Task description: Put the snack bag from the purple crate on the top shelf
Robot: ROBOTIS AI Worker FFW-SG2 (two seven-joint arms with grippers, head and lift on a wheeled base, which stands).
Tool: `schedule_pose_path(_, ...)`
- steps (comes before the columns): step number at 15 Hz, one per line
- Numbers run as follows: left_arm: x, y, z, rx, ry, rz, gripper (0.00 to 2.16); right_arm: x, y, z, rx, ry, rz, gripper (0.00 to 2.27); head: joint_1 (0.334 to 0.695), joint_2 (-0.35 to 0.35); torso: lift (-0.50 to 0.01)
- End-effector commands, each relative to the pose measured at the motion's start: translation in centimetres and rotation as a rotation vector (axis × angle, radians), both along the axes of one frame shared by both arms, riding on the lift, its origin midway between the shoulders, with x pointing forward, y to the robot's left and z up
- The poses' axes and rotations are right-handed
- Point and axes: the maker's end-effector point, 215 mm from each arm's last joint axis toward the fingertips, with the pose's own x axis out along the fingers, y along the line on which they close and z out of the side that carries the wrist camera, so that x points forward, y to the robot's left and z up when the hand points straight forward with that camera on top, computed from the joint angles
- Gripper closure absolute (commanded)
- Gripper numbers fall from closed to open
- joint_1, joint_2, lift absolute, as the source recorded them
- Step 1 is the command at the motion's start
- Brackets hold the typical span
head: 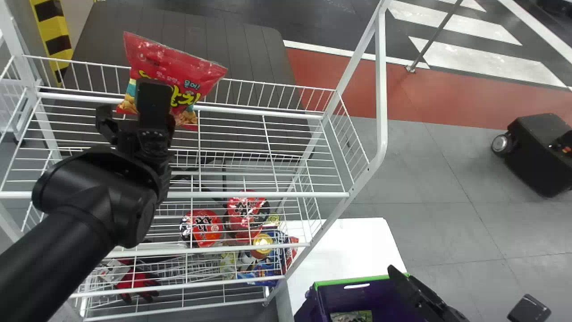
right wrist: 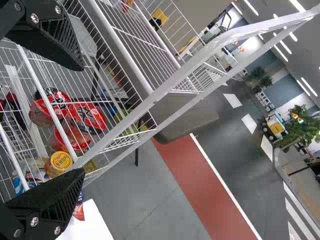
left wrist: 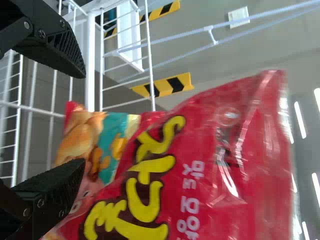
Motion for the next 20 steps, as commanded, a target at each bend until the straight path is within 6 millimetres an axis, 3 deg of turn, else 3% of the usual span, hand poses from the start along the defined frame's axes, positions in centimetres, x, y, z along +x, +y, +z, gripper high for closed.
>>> schedule_pose_path(1, -1.3, -1.4, 0.1, 0.019, 0.027, -0.029, 0.22, 0.0, -0.1, 0.0, -0.002, 0.000, 0.000, 0.09, 0.695, -0.350, 0.000)
schedule_pose_path(6, -4.8, -3.9, 0.9, 0.059, 0.095, -0.080, 0.22, 0.0, 0.1, -0.3, 0.008, 0.009, 0.002, 0.09, 0.695, -0.350, 0.000)
schedule_pose_path(11, -6.3, -6.8, 3.0, 0.057, 0.080, -0.120, 0.22, -0.3, -0.3, -0.4, 0.013, 0.020, -0.004, 0.09, 0.695, -0.350, 0.000)
schedule_pose_path(15, -6.6, -7.1, 3.4, 0.072, 0.074, -0.118, 0.23, -0.5, -0.4, -0.5, 0.015, 0.029, -0.005, 0.09, 0.695, -0.350, 0.000)
schedule_pose_path(18, -5.6, -6.8, 4.5, 0.061, 0.049, -0.111, 0.23, -0.5, -0.4, -0.5, 0.015, 0.029, -0.005, 0.09, 0.695, -0.350, 0.000)
schedule_pose_path(20, -4.9, -6.6, 5.1, 0.047, 0.029, -0.107, 0.52, -0.6, -0.4, -0.6, 0.016, 0.032, -0.005, 0.09, 0.695, -0.350, 0.000)
